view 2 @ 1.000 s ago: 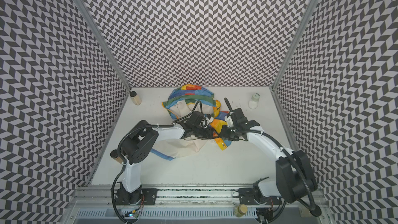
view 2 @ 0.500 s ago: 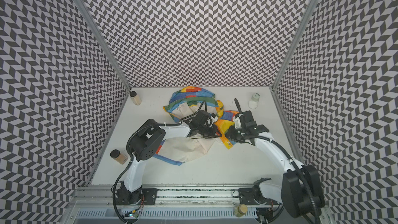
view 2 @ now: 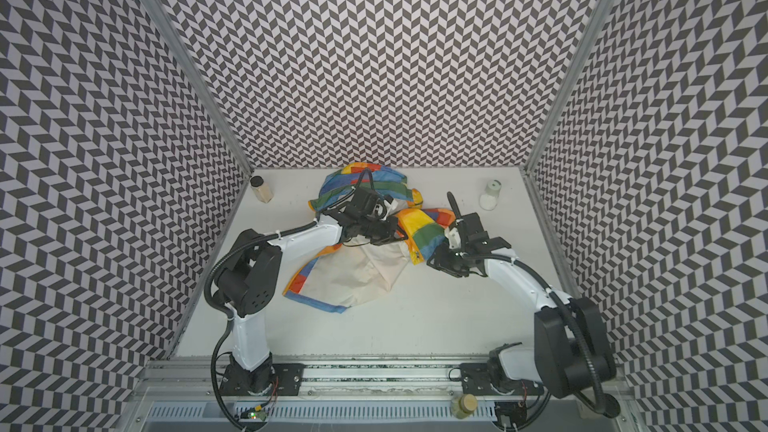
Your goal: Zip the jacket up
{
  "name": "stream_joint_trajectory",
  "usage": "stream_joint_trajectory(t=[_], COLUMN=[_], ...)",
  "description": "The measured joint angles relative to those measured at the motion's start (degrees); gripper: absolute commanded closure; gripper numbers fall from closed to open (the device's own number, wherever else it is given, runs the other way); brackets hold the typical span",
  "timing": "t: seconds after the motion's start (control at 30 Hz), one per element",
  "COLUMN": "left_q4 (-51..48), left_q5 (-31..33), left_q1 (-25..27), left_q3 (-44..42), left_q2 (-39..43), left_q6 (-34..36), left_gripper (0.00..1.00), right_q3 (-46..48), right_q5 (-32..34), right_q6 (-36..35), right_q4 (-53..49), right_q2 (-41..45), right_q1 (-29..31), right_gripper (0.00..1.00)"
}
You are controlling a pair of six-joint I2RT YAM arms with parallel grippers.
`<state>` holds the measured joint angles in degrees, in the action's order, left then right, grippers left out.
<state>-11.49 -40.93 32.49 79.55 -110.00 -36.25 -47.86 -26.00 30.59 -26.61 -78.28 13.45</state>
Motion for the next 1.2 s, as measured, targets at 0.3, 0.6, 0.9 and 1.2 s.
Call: stream_joint_trajectory(t=[0.3,0.6,0.9,1.2], left_q4=[-5.0,-5.5,-4.9,-3.5], left_q5=[-4.0,-7.0,-8.1,-6.9], left_q1=[-7.3,-7.3,-8.3,-9.8], left_q3=[-1.5,-4.1,-5.6,-11.1], left_q2=[4.7,5.3,5.5,13.1], left_q6=[0.9,0.1,-0.8,-4.3], left_gripper=[0.98,0.98,0.71,0.26], right_q3=[-6.0,-6.6,-6.6,-6.7], right_q5=[-3.8,-4.8,-4.4,-4.5], right_q6=[6.2,15.2,20.2,21.9], right_q4=[9.5,20.4,25.6,25.2], right_q2=[-9.6,-13.5,-14.4,-13.0], right_q1=[6.1,9.2,9.5,9.6], right_gripper=[0.33,0.32,0.73,0.97])
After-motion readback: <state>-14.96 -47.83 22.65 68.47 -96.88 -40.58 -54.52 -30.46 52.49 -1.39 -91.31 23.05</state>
